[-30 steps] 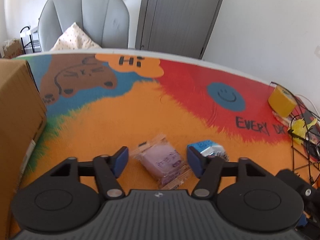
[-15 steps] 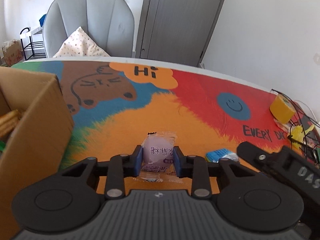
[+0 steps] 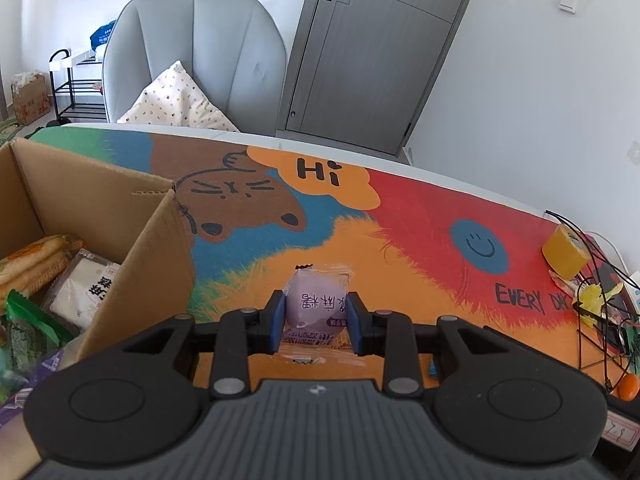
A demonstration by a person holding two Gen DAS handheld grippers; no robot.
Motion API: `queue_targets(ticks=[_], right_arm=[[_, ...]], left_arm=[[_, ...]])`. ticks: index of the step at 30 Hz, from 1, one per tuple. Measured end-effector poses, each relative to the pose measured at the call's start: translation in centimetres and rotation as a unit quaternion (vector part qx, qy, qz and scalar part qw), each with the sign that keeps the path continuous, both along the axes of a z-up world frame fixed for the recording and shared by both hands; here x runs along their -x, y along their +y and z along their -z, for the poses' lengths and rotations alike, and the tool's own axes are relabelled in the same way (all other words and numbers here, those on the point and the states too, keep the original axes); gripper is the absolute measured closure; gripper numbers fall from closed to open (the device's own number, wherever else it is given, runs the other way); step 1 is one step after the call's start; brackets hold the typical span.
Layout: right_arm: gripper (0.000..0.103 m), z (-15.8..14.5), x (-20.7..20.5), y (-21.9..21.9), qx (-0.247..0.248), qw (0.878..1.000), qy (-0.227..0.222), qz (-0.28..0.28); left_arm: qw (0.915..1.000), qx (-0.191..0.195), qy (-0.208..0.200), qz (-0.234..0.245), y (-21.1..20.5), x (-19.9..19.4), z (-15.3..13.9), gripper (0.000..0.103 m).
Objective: Organize snacks
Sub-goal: 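Grasp the pink candy packet with the left tool while the right grasps the blue candy, then carry both candies over the cardboard box and open both tools to drop them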
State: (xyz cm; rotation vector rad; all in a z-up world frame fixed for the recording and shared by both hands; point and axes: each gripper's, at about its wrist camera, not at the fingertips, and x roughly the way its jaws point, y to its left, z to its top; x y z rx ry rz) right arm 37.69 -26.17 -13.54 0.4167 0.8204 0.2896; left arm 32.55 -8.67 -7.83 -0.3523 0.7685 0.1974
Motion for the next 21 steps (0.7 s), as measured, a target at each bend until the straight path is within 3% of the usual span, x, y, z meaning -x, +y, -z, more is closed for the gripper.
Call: queue_targets(ticks=[11,21], right_arm=[[0.077,-1.1,2.8,-1.4,-0.022,0.999,0.003,0.024],[0.077,-4.1,8.2,-2.6,-0.037,0.996,-0.044,0.071]], left_arm=[[0.9996,0.016,-0.006,0.022,-0.7,1.7,0.0,0.072],[0.9965,0.009,-0.050,0.067,-1.4,4.7,-3.0,0.073]])
